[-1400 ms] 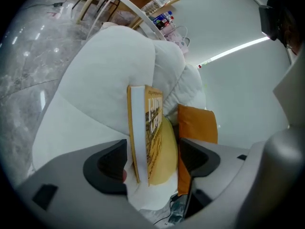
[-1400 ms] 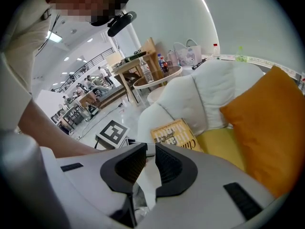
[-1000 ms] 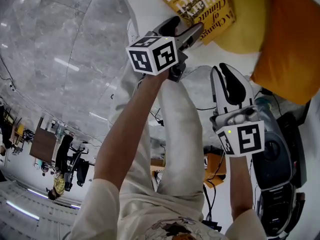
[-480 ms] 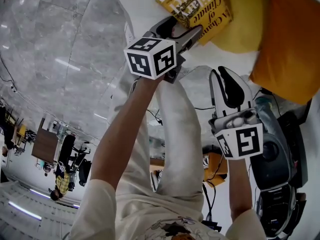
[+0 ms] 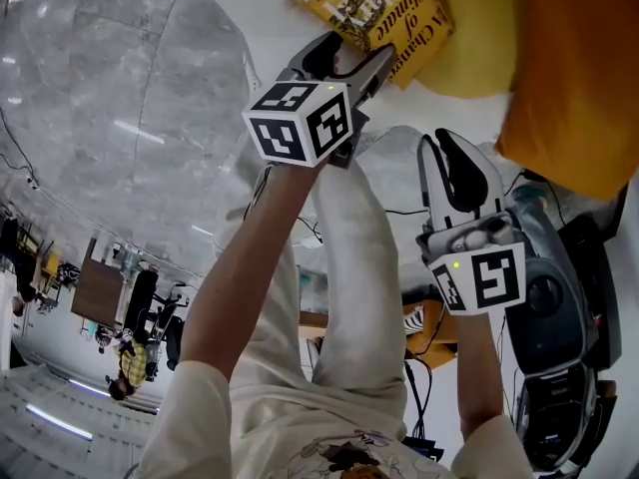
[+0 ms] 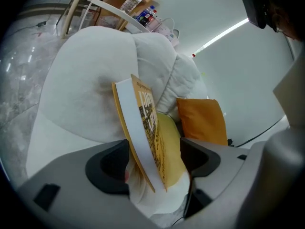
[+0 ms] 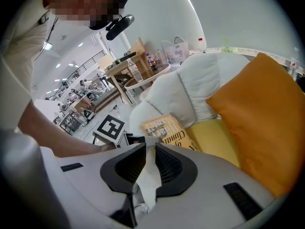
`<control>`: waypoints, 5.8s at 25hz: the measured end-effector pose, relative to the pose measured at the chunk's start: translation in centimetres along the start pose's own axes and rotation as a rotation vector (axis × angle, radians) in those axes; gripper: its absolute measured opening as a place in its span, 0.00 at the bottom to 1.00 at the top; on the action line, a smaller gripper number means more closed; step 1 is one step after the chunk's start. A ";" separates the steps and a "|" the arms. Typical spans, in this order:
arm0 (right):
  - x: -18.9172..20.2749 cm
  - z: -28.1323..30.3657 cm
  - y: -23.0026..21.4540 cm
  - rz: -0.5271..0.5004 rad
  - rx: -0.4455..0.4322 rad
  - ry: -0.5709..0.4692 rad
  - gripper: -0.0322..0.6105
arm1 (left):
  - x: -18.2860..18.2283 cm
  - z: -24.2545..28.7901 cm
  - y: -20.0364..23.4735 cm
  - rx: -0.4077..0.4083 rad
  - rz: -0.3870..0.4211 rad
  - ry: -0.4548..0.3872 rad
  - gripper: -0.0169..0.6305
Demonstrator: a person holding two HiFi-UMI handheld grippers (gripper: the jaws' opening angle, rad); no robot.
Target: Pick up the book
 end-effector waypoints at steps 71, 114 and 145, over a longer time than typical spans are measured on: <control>-7.9 -14.8 10.7 -0.023 0.166 -0.191 0.14 | -8.4 -16.5 -15.5 0.137 0.295 -0.052 0.23; -19.9 -31.2 21.4 -0.124 0.238 -0.418 0.14 | -17.5 -38.3 -29.0 0.232 0.367 -0.172 0.24; -20.7 -36.7 29.9 -0.205 0.286 -0.593 0.14 | -23.2 -51.1 -37.5 0.434 0.840 -0.227 0.24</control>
Point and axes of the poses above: the fingertips, and each gripper's own axes: z forward along the fingers, y to its left, x out of its underside, the point moved 9 cm from there along -z, backward along the fingers, and after that the axes turned 3 degrees about z, right-handed, at the moved point
